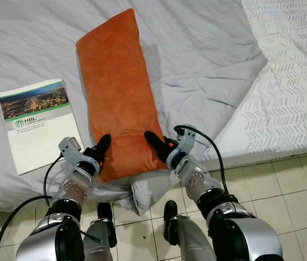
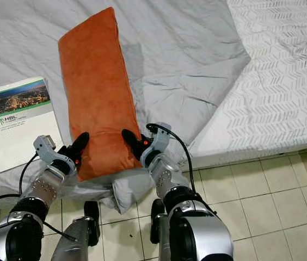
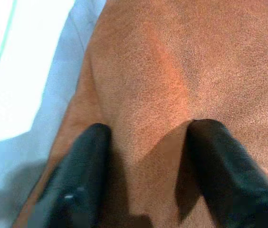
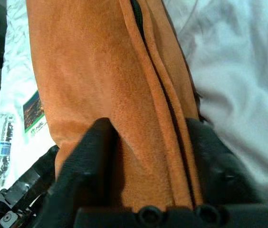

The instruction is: Clean up the room

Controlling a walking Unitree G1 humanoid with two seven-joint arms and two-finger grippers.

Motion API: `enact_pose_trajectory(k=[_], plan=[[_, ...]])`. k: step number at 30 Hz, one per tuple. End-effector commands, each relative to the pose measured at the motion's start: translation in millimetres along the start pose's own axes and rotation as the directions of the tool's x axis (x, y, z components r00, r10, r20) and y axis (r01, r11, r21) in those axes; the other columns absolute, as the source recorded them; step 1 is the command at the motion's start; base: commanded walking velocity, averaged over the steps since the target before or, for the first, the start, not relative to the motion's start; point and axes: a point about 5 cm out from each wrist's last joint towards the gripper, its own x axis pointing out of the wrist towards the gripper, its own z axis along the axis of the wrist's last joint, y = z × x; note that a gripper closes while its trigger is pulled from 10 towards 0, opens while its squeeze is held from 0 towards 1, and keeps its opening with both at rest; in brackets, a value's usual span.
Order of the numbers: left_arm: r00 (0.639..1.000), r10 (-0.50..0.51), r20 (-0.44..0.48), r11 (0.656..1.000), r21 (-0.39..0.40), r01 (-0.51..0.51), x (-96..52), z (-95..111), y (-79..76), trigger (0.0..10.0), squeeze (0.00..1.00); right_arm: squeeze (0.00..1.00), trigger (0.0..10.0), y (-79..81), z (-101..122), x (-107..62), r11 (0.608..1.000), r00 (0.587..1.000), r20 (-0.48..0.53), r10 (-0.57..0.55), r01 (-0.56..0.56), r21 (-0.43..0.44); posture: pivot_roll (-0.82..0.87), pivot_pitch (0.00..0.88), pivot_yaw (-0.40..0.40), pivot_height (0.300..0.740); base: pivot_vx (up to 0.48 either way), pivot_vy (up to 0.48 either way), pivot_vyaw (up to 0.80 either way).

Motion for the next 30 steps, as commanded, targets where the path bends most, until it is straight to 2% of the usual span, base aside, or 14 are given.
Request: enact_pose_trajectory(k=[1, 6, 13, 17, 18, 19, 20, 21, 22, 23, 24, 25, 26, 30], plan=[[0.982, 0.096, -0.166, 0.995, 0.014, -0.095, -16.3, -41.6, 20.9, 0.0, 0.00, 0.00, 0.0, -14.9, -30.6, -12.5, 0.994, 0.992, -0.100, -0.077, 0.084, 0.071, -0.05, 0.586, -0.100, 0.740, 0.000, 0.000, 0.00], [0.976, 0.106, -0.192, 0.992, 0.091, -0.089, -18.3, -48.1, 21.7, 0.0, 0.00, 0.00, 0.0, -17.5, -29.4, -13.8, 0.993, 0.992, -0.094, -0.083, 0.090, 0.073, -0.05, 0.582, -0.103, 0.740, 0.000, 0.000, 0.00], [0.978, 0.100, -0.185, 0.989, 0.127, -0.077, -15.7, -47.1, 18.0, 0.0, 0.00, 0.00, 0.0, -20.2, -32.3, -16.2, 0.994, 0.990, -0.107, -0.091, 0.097, 0.057, -0.04, 0.570, -0.100, 0.740, 0.000, 0.000, 0.00], [0.982, 0.088, -0.169, 0.974, 0.221, -0.049, -9.2, -38.5, 10.4, 0.0, 0.00, 0.00, 0.0, -26.3, -31.7, -19.9, 0.993, 0.988, -0.113, -0.104, 0.109, 0.040, -0.04, 0.541, -0.094, 0.740, 0.000, 0.000, 0.00], [0.982, 0.088, -0.169, 0.974, 0.221, -0.049, -9.2, -38.5, 10.4, 0.0, 0.00, 0.00, 0.0, -26.3, -31.7, -19.9, 0.993, 0.988, -0.113, -0.104, 0.109, 0.040, -0.04, 0.541, -0.094, 0.740, 0.000, 0.000, 0.00], [0.983, 0.095, -0.155, 0.964, 0.261, -0.052, -6.6, -34.9, 7.5, 0.0, 0.00, 0.00, 0.0, -29.4, -30.7, -21.5, 0.992, 0.987, -0.114, -0.116, 0.120, 0.026, -0.02, 0.511, -0.084, 0.740, 0.000, 0.000, 0.00], [0.983, 0.095, -0.155, 0.964, 0.261, -0.052, -6.6, -34.9, 7.5, 0.0, 0.00, 0.00, 0.0, -29.4, -30.7, -21.5, 0.992, 0.987, -0.114, -0.116, 0.120, 0.026, -0.02, 0.511, -0.084, 0.740, 0.000, 0.000, 0.00], [0.985, 0.109, -0.137, 0.937, 0.344, -0.056, -3.5, -30.2, 3.6, 0.0, 0.00, 0.00, 0.0, -31.9, -29.0, -22.7, 0.992, 0.986, -0.117, -0.122, 0.124, 0.005, -0.01, 0.486, -0.079, 0.740, 0.000, 0.000, 0.00], [0.985, 0.109, -0.137, 0.937, 0.344, -0.056, -3.5, -30.2, 3.6, 0.0, 0.00, 0.00, 0.0, -31.9, -29.0, -22.7, 0.992, 0.986, -0.117, -0.122, 0.124, 0.005, -0.01, 0.486, -0.079, 0.740, 0.000, 0.000, 0.00], [0.993, 0.059, -0.099, 0.883, 0.469, -0.006, 4.1, -20.4, -12.4, 0.0, 0.00, 0.00, 0.0, -35.2, -24.0, -24.2, 0.992, 0.986, -0.117, -0.122, 0.117, -0.046, 0.00, 0.449, -0.076, 0.740, 0.000, 0.000, 0.00], [0.993, 0.059, -0.099, 0.883, 0.469, -0.006, 4.1, -20.4, -12.4, 0.0, 0.00, 0.00, 0.0, -35.2, -24.0, -24.2, 0.992, 0.986, -0.117, -0.122, 0.117, -0.046, 0.00, 0.449, -0.076, 0.740, 0.000, 0.000, 0.00], [0.995, 0.035, -0.089, 0.863, 0.505, 0.014, 7.0, -17.4, -19.0, 0.0, 0.00, 0.00, 0.0, -37.2, -20.8, -24.8, 0.991, 0.986, -0.111, -0.124, 0.118, -0.064, 0.02, 0.406, -0.075, 0.740, 0.000, 0.000, 0.00], [0.998, 0.033, -0.059, 0.859, 0.512, 0.002, 10.0, -10.7, -23.7, 0.0, 0.00, 0.00, 0.0, -39.6, -13.7, -24.9, 0.989, 0.988, -0.088, -0.131, 0.124, -0.077, 0.04, 0.358, -0.069, 0.740, 0.000, 0.000, 0.00], [1.000, 0.000, -0.025, 0.841, 0.540, 0.014, 14.3, -1.2, -33.5, 0.0, 0.00, 0.00, 0.0, -42.0, 2.5, -23.8, 0.987, 0.990, -0.032, -0.135, 0.132, -0.094, 0.04, 0.306, -0.064, 0.740, 0.000, 0.000, 0.00]])
